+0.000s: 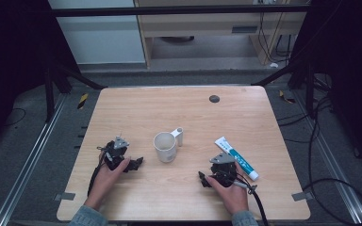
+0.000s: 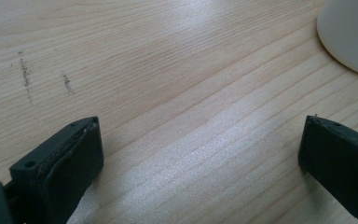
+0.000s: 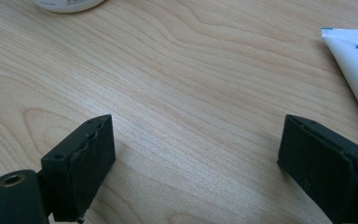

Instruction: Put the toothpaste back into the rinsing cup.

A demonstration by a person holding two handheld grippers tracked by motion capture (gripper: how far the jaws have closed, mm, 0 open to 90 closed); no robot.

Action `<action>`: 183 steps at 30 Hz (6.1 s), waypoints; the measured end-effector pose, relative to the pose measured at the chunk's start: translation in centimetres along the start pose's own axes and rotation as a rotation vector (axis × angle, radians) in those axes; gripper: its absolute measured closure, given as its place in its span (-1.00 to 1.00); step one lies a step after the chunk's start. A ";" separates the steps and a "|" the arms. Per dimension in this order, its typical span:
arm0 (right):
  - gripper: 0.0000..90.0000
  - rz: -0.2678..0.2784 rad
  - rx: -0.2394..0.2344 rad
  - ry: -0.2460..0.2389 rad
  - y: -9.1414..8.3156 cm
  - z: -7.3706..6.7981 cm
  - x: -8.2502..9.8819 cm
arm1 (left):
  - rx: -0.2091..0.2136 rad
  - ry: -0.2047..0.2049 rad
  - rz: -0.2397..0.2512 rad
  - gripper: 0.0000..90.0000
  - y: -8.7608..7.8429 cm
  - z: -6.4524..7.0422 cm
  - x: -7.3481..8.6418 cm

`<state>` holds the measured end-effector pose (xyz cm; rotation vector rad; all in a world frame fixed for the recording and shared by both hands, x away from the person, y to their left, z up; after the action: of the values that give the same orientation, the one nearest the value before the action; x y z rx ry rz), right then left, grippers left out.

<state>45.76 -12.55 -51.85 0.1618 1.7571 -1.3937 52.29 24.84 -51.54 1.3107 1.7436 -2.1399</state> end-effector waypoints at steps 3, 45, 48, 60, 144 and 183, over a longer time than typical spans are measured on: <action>-0.76 0.001 0.002 0.001 0.0 0.0 0.0 | -0.001 0.002 -0.002 -1.00 0.0 0.0 0.0; -0.03 -0.275 0.050 0.029 -5.3 9.7 -4.7 | 0.001 0.001 -0.001 -1.00 0.0 0.0 0.0; -0.02 -0.291 0.043 0.031 -5.0 9.7 -4.6 | 0.000 0.001 -0.001 -1.00 0.0 0.0 0.0; 0.04 -0.321 0.033 0.028 -4.1 10.0 -4.6 | -0.002 0.001 -0.002 -1.00 0.1 0.0 -0.1; 0.69 -0.446 0.019 0.037 -0.6 10.4 -5.9 | 0.004 0.005 0.000 -1.00 0.1 -0.1 -0.2; 0.74 -0.194 0.018 0.105 -5.5 10.4 -9.7 | 0.004 0.005 0.000 -1.00 0.1 -0.1 -0.2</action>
<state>54.19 -19.56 -41.24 0.0771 1.8874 -1.5643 52.54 24.82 -51.53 1.3186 1.7419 -2.1432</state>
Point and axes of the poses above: each handheld gripper's, and its own axes: y roughly forward along the jaws, x roughly out of its underside, z roughly to its right, the point moved 1 cm from there along y, roughly forward along the jaws, and after that the axes turned 5 degrees about -z, right-handed, at the moved point
